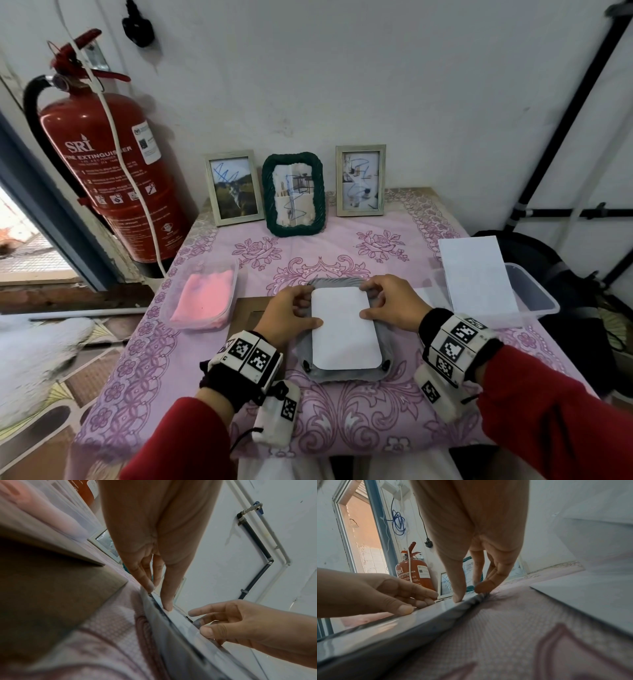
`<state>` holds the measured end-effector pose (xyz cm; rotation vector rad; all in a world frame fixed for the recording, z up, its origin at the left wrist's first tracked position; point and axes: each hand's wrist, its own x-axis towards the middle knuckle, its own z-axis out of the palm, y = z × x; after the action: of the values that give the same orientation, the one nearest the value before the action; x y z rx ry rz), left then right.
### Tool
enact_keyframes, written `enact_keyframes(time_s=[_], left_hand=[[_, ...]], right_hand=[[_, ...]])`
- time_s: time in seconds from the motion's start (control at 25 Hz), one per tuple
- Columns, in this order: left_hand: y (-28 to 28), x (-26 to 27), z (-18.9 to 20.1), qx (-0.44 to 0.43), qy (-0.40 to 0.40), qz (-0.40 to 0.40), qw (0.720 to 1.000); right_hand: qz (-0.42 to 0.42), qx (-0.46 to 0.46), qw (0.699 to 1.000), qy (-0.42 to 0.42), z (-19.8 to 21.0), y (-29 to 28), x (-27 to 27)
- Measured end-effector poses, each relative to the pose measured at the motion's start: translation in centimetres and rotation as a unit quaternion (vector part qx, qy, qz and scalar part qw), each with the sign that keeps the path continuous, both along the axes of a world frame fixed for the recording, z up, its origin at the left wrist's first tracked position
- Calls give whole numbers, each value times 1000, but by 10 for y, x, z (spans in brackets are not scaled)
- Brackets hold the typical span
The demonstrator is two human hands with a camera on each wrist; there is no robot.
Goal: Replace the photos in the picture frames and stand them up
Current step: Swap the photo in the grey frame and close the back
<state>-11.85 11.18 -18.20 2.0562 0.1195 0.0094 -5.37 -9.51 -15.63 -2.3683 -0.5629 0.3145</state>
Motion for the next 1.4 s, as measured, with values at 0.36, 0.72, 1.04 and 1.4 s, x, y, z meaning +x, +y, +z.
enact_keyframes(time_s=[0.36, 0.72, 1.04, 1.4], left_hand=[[17, -24, 6, -3, -42, 78, 996], [48, -76, 3, 223, 22, 80, 971], [43, -96, -3, 251, 56, 158, 953], [24, -92, 0, 185, 61, 258, 946]], right_hand=[[12, -16, 999, -46, 2, -10, -11], [58, -23, 998, -22, -2, -28, -34], [48, 8, 999, 9, -6, -35, -41], [44, 28, 998, 29, -5, -37, -42]])
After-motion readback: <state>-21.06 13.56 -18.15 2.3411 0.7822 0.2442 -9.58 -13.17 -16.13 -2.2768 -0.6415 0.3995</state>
